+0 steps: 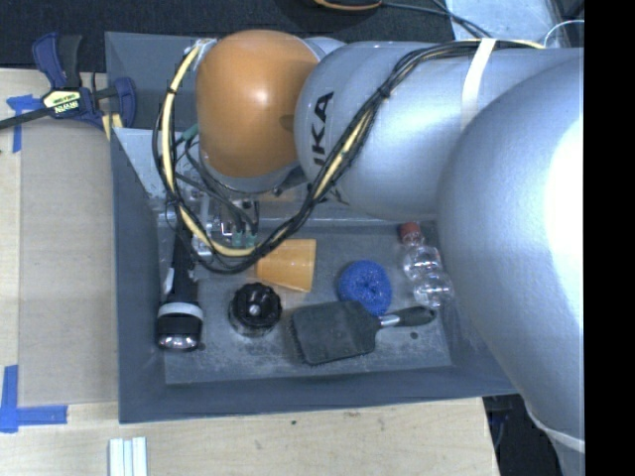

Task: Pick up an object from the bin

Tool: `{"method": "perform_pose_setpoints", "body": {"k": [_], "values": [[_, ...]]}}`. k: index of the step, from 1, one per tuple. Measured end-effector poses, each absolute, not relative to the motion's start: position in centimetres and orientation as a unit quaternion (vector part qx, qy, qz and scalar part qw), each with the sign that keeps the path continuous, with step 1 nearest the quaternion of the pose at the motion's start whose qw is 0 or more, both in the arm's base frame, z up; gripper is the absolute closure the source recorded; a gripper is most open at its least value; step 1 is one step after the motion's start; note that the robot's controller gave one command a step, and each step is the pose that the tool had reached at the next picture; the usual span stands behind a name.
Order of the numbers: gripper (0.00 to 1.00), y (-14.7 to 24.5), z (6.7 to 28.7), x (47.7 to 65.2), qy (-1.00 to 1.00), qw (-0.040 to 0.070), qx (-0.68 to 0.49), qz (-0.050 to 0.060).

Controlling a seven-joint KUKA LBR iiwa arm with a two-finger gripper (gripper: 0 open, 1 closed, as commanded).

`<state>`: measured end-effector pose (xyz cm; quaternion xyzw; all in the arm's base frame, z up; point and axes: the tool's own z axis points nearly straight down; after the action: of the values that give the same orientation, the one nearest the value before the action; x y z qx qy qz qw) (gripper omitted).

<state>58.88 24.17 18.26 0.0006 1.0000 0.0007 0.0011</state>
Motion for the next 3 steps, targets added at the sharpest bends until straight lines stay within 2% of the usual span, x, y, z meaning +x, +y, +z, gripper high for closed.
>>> {"method": "perform_pose_setpoints", "body": {"k": [1,2,3], "values": [[0.0,24.4,14.1,60.6,0.964,-0.001,-0.265,0.001],[0.0,24.3,11.9,60.2,0.983,0.001,-0.185,0.001],[0.0,24.4,10.5,60.9,0.895,0.002,-0.447,0.002]]}}
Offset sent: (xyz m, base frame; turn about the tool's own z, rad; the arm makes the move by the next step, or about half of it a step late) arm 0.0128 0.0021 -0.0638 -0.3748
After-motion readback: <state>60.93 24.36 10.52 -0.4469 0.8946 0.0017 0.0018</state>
